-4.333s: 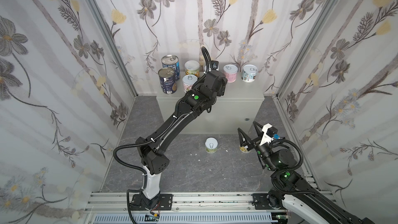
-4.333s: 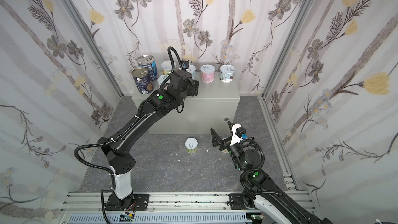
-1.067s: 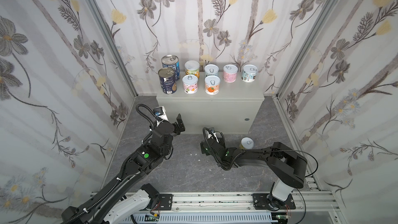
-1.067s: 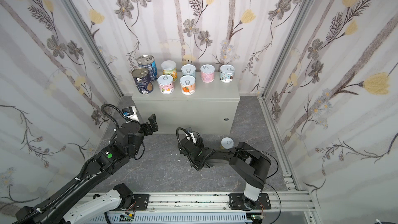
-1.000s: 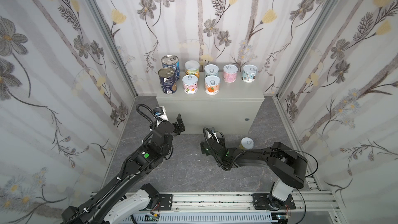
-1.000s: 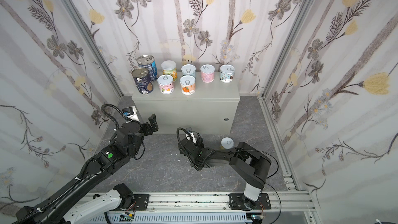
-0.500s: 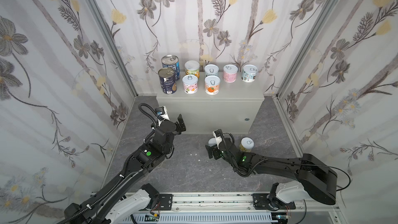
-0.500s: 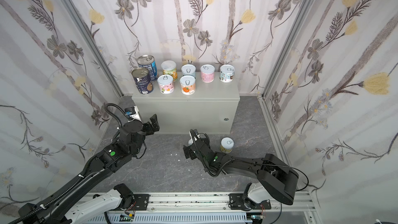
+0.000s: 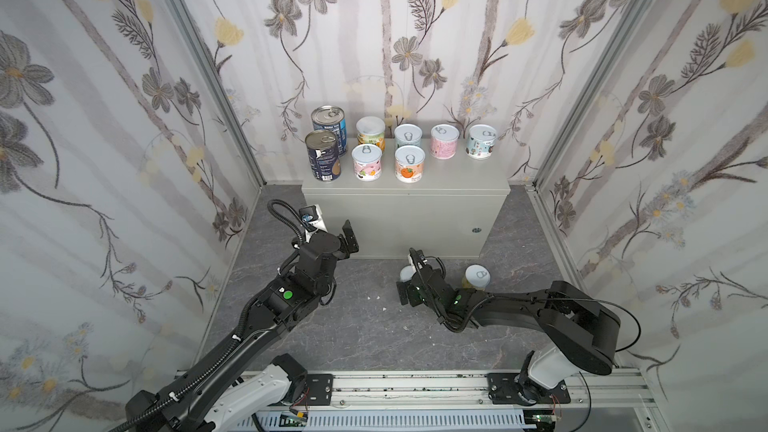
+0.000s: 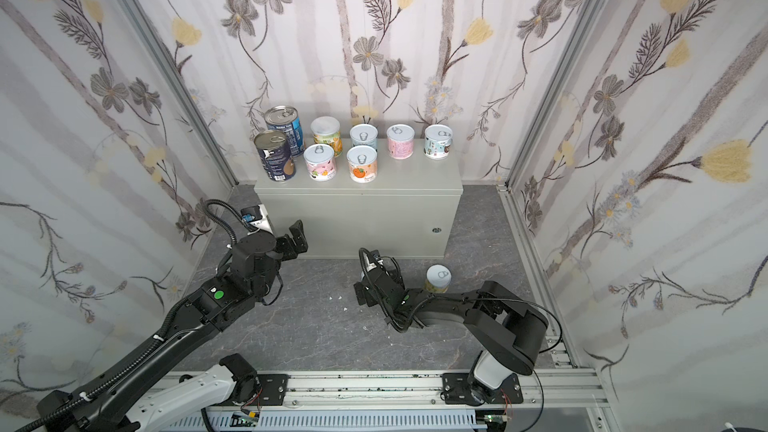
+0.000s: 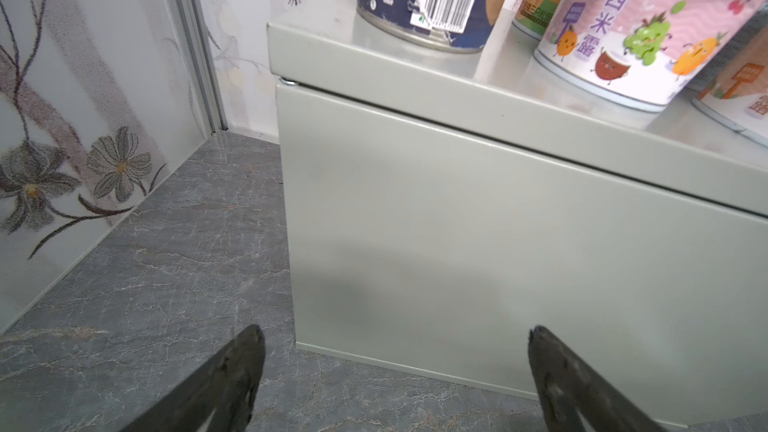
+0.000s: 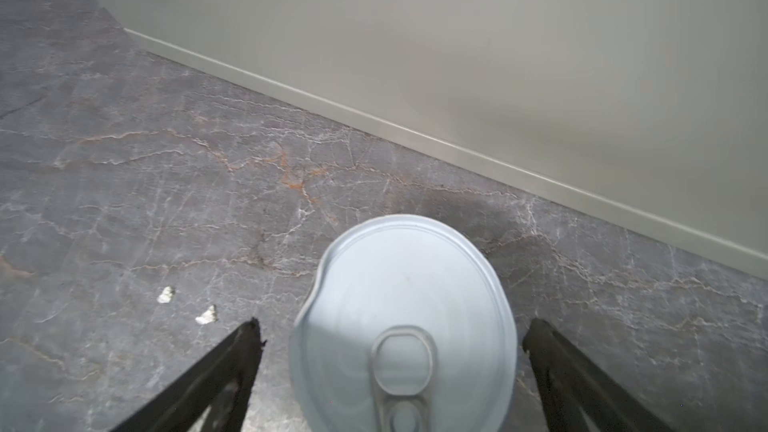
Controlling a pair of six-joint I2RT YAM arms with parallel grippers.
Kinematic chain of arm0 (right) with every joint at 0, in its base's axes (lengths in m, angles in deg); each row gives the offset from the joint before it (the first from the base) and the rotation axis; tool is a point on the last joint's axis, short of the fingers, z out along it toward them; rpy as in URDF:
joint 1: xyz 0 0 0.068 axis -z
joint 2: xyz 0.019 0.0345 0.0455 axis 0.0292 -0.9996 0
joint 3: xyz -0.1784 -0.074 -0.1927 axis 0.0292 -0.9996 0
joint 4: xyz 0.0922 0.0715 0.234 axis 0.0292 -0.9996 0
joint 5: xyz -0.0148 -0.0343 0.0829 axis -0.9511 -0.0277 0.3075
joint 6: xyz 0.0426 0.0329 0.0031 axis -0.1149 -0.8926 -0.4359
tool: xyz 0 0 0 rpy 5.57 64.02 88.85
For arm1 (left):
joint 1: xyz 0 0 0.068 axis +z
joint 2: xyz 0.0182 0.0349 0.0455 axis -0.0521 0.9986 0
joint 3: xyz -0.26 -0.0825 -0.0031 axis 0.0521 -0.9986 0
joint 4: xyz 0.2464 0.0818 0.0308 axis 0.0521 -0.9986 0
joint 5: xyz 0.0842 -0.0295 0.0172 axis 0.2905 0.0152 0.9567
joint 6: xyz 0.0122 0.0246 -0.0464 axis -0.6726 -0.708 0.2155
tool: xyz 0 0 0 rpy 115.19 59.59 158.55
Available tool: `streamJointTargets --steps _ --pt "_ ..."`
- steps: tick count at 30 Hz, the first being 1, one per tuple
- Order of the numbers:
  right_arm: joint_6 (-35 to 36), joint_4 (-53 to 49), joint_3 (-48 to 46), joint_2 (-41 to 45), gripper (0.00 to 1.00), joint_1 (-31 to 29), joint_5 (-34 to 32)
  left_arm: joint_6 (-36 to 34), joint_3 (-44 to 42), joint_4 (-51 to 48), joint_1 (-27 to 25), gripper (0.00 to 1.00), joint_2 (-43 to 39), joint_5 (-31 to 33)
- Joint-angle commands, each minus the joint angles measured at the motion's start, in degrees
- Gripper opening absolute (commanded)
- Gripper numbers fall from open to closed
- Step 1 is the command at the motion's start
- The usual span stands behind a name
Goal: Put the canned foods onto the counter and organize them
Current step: 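Lift the held can off the floor with the right gripper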
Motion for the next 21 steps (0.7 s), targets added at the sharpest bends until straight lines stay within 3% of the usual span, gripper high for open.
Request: streamJointTargets --steps 1,9,21 --pt "-3.5 1.1 -0.2 -0.8 0.99 0.2 -3.1 0.7 -0.4 0.0 0.3 1.00 -0.3 0.7" --pt "0.5 7.3 -2.3 -1.8 1.00 0.3 0.6 1.0 -0.5 0.2 0.7 1.00 0.1 0.0" --pt "2.6 13.8 -2.5 -3.9 0.85 0.8 0.2 1.6 -1.1 -0.5 0.8 1.00 -1.3 0.4"
